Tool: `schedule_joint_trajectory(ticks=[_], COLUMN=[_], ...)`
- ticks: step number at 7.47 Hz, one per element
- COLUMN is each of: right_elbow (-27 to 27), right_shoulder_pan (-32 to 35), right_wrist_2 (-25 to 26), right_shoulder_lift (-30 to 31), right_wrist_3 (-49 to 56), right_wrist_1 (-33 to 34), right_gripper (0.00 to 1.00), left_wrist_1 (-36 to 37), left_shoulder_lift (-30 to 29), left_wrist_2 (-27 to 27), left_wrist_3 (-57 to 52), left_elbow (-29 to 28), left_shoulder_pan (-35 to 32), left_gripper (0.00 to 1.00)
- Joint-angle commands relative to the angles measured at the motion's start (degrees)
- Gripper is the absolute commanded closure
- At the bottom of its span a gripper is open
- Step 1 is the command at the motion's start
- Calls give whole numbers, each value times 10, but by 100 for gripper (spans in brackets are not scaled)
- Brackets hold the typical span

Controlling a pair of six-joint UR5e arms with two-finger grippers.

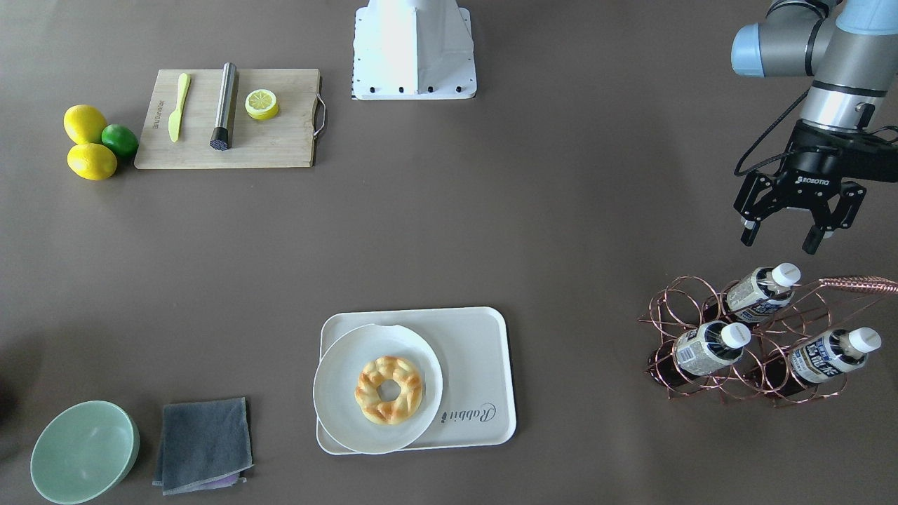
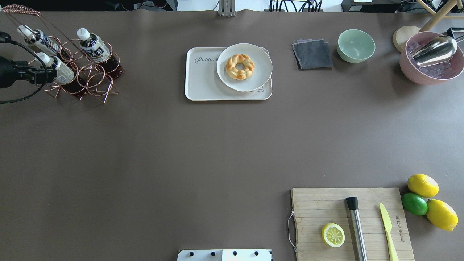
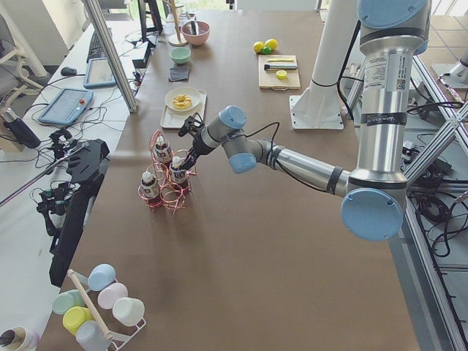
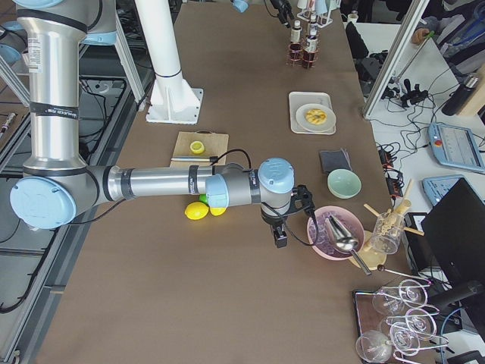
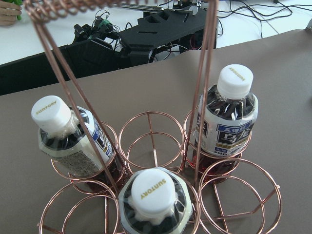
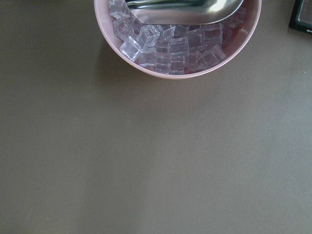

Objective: Place tea on tray
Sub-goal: 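Lower the left gripper onto the nearest tea bottle in the copper rack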

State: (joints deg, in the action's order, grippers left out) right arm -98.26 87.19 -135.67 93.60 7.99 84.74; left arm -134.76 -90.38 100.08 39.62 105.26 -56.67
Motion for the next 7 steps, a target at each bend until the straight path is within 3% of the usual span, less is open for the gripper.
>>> schedule_joint_trajectory(ticks=[1,6,7], right_elbow=[-5,-4,-3], right_shoulder_pan=[0,0,0], right_wrist_2=[0,3,3], right_shoulder_lift=[0,1,0], right_wrist_3=[-6,-5,-5], right_wrist_1=[-1,-5,-5], right_gripper=[0,0,0], left_wrist_1=[0,1,1], left_shoulder_lift=[-20,-49,-48], left_wrist_2=[2,5,6], left_wrist_3=[-12,-10,-8], left_elbow=[-14,-52,-51], left_shoulder_pan=[-9,-28,-27], left_gripper=[16,21,30])
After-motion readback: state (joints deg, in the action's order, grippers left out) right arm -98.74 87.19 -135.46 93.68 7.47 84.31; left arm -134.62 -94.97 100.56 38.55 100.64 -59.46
